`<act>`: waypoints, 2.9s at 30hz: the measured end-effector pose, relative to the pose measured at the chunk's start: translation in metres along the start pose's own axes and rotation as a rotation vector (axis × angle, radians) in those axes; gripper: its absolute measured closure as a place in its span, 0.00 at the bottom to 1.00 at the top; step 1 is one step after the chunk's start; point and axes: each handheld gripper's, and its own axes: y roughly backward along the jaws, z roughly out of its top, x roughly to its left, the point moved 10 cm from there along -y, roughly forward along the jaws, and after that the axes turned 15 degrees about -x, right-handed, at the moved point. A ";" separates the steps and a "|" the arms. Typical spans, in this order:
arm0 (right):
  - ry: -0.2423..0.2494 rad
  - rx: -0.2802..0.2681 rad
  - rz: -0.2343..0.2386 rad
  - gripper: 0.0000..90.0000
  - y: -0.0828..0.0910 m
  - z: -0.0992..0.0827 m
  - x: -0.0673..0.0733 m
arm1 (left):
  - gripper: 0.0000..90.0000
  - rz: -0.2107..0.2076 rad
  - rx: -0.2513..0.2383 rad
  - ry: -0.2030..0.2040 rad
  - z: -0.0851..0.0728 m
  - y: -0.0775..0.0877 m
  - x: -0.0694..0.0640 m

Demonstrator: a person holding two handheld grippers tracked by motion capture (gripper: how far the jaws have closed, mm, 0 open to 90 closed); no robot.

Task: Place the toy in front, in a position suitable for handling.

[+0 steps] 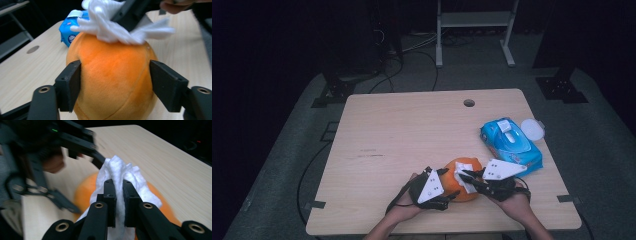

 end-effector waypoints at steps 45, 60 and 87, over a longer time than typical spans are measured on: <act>0.038 -0.003 0.044 0.92 -0.011 0.007 0.026 | 0.38 -0.011 0.038 0.005 -0.004 0.002 0.009; 0.067 0.016 0.022 0.92 -0.016 0.003 0.025 | 0.41 0.008 0.031 0.138 -0.008 -0.003 0.009; -0.042 -0.042 -0.044 0.92 0.007 0.007 -0.007 | 0.38 -0.157 0.068 0.140 -0.007 0.011 0.005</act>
